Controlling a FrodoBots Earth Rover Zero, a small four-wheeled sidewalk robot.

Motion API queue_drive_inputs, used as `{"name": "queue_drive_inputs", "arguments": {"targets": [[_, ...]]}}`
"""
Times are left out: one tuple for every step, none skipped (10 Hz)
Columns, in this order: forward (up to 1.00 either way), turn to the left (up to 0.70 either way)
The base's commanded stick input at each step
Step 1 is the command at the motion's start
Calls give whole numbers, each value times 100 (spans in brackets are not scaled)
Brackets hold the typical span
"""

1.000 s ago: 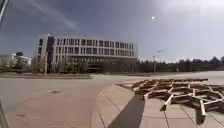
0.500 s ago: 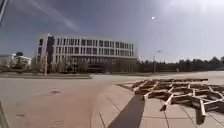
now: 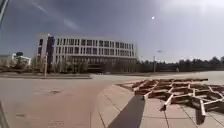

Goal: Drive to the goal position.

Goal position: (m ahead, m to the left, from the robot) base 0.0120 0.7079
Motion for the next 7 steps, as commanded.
{"name": "queue_drive_inputs", "arguments": {"targets": [[5, 0], [5, 0], [5, 0], [5, 0], [5, 0], [5, 0], [5, 0]]}}
